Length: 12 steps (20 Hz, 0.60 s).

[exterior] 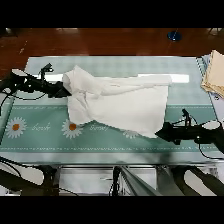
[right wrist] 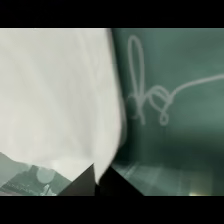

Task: Fold the shirts.

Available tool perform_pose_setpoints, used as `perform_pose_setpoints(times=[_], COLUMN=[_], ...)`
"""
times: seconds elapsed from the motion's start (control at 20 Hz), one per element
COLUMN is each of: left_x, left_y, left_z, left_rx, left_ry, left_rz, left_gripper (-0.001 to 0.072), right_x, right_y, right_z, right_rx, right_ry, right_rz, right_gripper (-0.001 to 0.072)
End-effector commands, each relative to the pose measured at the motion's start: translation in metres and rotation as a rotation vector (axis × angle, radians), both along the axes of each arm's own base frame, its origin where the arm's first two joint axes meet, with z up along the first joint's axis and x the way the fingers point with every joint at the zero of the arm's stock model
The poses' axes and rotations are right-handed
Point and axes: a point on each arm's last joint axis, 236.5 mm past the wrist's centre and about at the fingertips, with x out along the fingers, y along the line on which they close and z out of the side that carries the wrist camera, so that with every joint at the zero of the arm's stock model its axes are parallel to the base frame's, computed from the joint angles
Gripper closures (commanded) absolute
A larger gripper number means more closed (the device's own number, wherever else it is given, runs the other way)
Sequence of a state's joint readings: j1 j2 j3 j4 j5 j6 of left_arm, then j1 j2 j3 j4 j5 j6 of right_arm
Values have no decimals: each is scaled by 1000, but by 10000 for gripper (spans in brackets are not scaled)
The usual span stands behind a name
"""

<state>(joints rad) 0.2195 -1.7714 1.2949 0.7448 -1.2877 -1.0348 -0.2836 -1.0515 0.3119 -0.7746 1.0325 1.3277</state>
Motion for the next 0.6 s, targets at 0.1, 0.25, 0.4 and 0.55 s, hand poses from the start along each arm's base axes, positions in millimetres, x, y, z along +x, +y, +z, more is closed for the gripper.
perform_pose_setpoints(times=[0.1, 0.25, 0.4, 0.55], left_x=[-1, 28, 17, -35], left_y=[-6, -4, -10, -23], left_z=[54, 163, 299, 415], left_rx=[-33, -45, -33, 39], left_ry=[-77, -359, -669, -954], left_rz=[-119, -75, -45, -42], left_gripper=[682, 684, 683, 684], right_x=[41, 81, 104, 91], right_y=[33, 29, 12, -8], right_z=[56, 165, 316, 451], right_rx=[119, 66, -79, -261], right_ry=[-211, -564, -971, -1274], right_rz=[-31, 33, 12, -36], right_gripper=[692, 693, 694, 694])
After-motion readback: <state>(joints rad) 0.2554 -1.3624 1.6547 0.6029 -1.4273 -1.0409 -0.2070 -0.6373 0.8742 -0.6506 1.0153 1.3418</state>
